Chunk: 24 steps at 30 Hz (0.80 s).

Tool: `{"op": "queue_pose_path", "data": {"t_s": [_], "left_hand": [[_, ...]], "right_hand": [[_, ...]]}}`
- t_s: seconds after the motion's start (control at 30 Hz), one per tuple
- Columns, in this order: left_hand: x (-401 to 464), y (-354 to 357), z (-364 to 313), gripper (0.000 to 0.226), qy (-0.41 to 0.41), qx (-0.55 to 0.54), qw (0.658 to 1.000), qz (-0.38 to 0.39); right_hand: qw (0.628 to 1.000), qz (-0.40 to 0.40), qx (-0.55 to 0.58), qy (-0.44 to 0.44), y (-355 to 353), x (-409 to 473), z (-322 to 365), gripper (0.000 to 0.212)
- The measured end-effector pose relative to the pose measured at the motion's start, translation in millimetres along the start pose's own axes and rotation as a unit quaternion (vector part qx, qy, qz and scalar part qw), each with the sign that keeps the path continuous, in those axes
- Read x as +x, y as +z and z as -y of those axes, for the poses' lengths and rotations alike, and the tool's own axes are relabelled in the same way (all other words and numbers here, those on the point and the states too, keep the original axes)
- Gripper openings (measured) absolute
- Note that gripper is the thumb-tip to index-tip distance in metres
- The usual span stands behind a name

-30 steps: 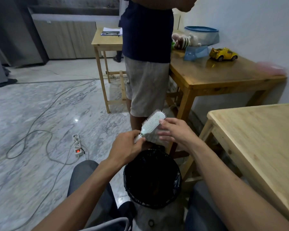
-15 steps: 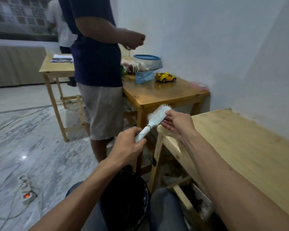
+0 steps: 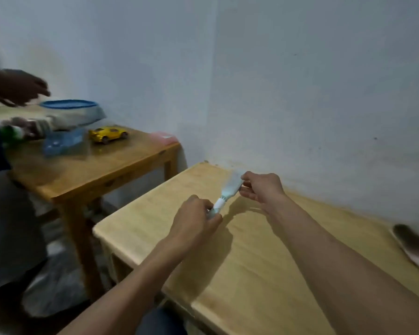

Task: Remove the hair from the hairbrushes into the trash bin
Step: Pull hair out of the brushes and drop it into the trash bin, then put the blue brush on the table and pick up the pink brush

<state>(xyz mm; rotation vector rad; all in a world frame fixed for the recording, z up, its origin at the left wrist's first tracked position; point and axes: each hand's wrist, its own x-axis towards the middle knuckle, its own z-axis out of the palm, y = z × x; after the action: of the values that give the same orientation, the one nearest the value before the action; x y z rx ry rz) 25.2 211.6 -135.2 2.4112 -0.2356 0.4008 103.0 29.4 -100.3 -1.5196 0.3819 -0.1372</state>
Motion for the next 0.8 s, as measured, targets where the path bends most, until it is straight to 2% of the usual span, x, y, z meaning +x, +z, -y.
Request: {"op": "queue_pose_path", "data": {"t_s": [0.13,0.27,0.53,0.67,0.8], "left_hand": [[28,44,-27,0.031,0.033,0.004,0.997,0.070],[49,76,-45,0.030,0.052,0.008,0.994,0.094],[71,102,-55,0.024,0.066,-0.004,0.992,0.106],[68,102,-53,0.037,0.063,-0.043,0.991,0.112],[68,102,-57,0.028,0.051,-0.023,0.991,0.119]], "right_hand": [[0.996,-0.070,-0.061,0.005,-49,36,-9,0.015],[0.989,-0.113,-0.091,0.012,-77,61,-19,0.013],[0.988,-0.131,-0.079,0.021,-91,95,-26,0.006],[0.986,-0.140,-0.091,0.008,-91,101,-31,0.012],[0.985,-0.129,-0.115,0.010,-91,95,-27,0.013]]}}
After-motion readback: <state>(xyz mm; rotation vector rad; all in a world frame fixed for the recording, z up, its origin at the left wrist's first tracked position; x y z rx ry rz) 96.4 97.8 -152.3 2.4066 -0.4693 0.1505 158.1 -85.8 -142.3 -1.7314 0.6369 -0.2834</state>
